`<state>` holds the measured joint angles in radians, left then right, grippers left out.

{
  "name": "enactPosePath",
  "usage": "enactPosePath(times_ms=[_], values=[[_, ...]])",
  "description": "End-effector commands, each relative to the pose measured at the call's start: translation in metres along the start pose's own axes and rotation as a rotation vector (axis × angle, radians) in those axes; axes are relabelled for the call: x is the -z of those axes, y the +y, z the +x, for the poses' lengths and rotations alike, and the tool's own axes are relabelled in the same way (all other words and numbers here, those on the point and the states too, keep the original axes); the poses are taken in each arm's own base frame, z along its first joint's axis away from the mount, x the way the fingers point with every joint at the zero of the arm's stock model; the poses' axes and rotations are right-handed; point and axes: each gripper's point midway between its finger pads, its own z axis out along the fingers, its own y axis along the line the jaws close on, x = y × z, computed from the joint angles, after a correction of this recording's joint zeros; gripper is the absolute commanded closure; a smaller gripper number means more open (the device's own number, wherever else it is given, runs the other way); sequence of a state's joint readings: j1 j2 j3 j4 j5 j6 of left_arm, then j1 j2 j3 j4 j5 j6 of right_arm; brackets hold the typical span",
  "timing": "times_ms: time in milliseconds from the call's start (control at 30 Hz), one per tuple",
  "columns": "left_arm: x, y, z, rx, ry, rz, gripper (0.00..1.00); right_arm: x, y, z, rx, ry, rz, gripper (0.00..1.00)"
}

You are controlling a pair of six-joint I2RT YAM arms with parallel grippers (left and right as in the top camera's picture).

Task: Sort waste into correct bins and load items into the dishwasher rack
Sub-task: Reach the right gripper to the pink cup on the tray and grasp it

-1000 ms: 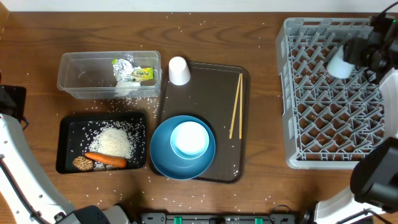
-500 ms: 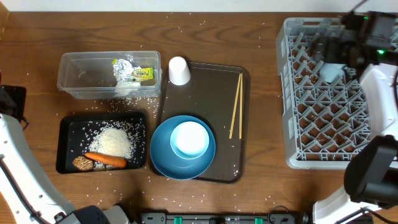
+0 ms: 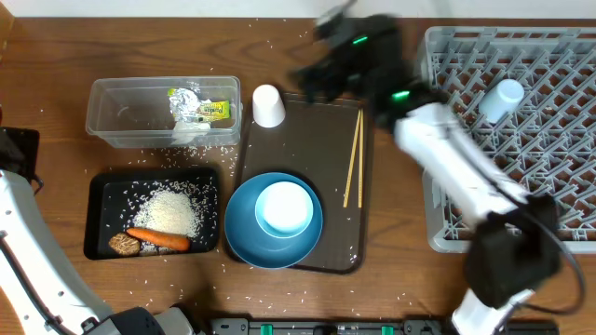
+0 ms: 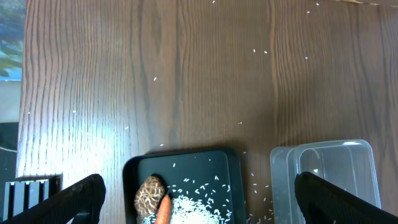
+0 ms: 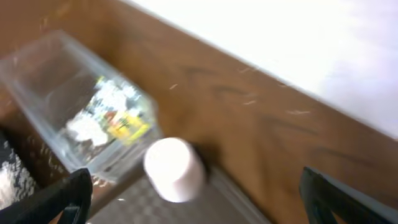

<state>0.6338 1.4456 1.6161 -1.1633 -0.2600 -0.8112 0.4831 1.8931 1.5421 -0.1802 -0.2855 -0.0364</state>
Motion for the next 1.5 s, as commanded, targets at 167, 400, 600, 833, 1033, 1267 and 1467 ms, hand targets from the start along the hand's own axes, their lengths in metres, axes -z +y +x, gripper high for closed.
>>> enactPosePath(times_ms=[167,400,600,833,1033,1267,1467], values=[[0.0,0.0,-0.001,0.002,0.001,-0.001,0.02,-0.074,0.035,0.062,0.067,0.099,0.07,0.01],[0.0,0.0,-0.001,0.002,0.001,-0.001,0.02,-0.093,0.037,0.085,0.065,0.13,0.057,0.01],[0.0,0.0,-0.001,0.002,0.001,-0.001,0.02,-0.109,0.038,0.094,0.066,0.109,0.039,0.01],[0.0,0.0,-0.001,0.002,0.001,-0.001,0.02,-0.118,0.037,0.095,0.069,0.085,0.035,0.01],[0.0,0.0,-0.001,0.002,0.001,-0.001,0.02,-0.129,0.037,0.104,0.066,0.073,0.03,0.01],[0.0,0.0,-0.001,0.002,0.001,-0.001,0.02,-0.145,0.036,0.115,0.012,0.054,0.026,0.01],[0.0,0.0,-0.001,0.002,0.001,-0.001,0.02,-0.147,0.035,0.112,0.013,0.042,0.027,0.01]])
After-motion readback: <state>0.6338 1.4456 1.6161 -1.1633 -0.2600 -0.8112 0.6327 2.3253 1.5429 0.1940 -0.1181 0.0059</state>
